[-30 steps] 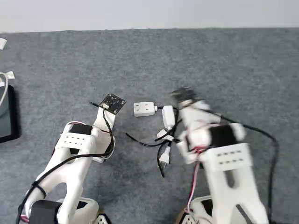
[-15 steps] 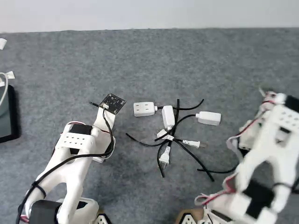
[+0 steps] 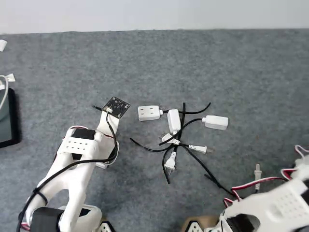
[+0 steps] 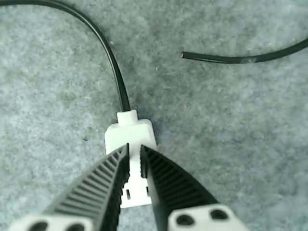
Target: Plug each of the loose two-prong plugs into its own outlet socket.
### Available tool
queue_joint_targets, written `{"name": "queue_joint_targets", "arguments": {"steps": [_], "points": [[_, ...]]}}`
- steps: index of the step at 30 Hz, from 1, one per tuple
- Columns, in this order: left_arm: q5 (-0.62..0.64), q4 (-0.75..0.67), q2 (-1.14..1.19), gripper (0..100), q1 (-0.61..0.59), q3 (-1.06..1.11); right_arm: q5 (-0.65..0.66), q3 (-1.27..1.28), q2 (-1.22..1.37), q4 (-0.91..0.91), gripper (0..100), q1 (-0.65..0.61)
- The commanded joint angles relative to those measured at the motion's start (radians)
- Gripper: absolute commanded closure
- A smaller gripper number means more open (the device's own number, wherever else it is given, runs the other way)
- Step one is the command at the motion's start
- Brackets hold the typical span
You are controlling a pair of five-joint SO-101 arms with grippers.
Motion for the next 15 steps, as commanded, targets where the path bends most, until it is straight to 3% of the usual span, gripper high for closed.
{"name": "queue_joint_targets", "arguments": {"steps": [1, 7, 15], "points": [[-0.006, 0.015, 0.009, 99, -0.021, 0.102, 0.241, 0.021, -0.007, 0.051, 99.0, 0.022], [-0.006, 0.015, 0.009, 99, -0.021, 0.102, 0.681, 0.301, -0.111, 0.004, 99.0, 0.025], [-0.006, 0.015, 0.005, 99, -0.021, 0.105, 1.280, 0.551, -0.443, -0.027, 99.0, -0.030]]}}
